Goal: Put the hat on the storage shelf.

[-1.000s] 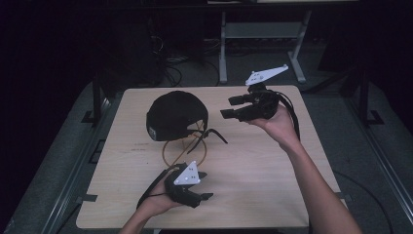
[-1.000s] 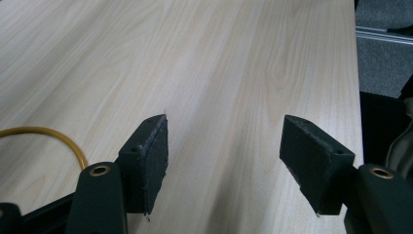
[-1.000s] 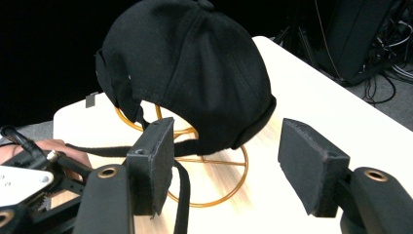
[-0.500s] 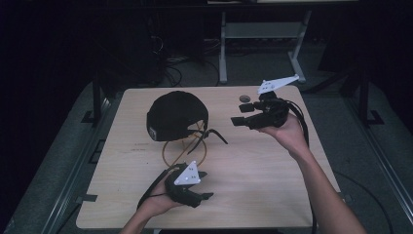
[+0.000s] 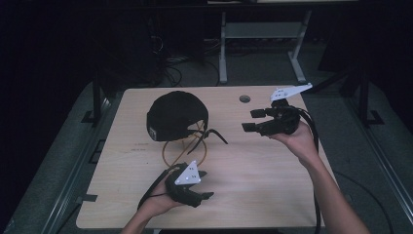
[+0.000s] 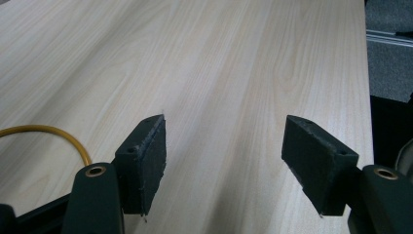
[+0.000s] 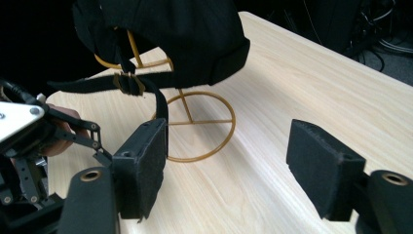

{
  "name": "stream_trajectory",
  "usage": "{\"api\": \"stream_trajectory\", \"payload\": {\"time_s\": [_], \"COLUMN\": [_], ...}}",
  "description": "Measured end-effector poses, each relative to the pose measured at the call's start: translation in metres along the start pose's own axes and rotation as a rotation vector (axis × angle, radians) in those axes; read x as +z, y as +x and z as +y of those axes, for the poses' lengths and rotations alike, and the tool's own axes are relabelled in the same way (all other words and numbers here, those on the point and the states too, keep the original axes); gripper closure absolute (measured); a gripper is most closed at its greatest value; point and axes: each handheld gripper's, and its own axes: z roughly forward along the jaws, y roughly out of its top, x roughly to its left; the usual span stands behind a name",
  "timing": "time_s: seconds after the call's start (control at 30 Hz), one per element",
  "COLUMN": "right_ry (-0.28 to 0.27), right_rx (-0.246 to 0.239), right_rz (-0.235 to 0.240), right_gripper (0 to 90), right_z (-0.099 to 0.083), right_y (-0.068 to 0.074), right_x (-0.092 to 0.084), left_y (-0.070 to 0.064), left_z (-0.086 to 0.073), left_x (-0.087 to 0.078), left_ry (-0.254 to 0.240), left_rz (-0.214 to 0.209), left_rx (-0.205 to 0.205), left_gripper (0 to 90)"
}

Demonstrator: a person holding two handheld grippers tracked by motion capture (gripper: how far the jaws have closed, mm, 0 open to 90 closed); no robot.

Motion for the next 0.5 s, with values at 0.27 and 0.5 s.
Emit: {"api": "stream_trajectory", "payload": {"time_s": [0.27, 0.5], "right_ry": [-0.010, -0.010], "right_rx": [0.025, 0.054], "right_rz": [-0.010, -0.019], "right_gripper": [29.0, 28.1], "right_z": [-0.018, -0.032], "right_y": [-0.006, -0.012], "right_x": [-0.008, -0.014], "left_y": [0.000, -0.001], "left_z": [-0.001, -0.001], "left_x": [0.001, 0.002], "left_ry": [-0.007, -0.008], "left_rz": [0.005, 0.009], "left_rx": [-0.016, -0.017], "left_gripper": [32.0, 31.6]}}
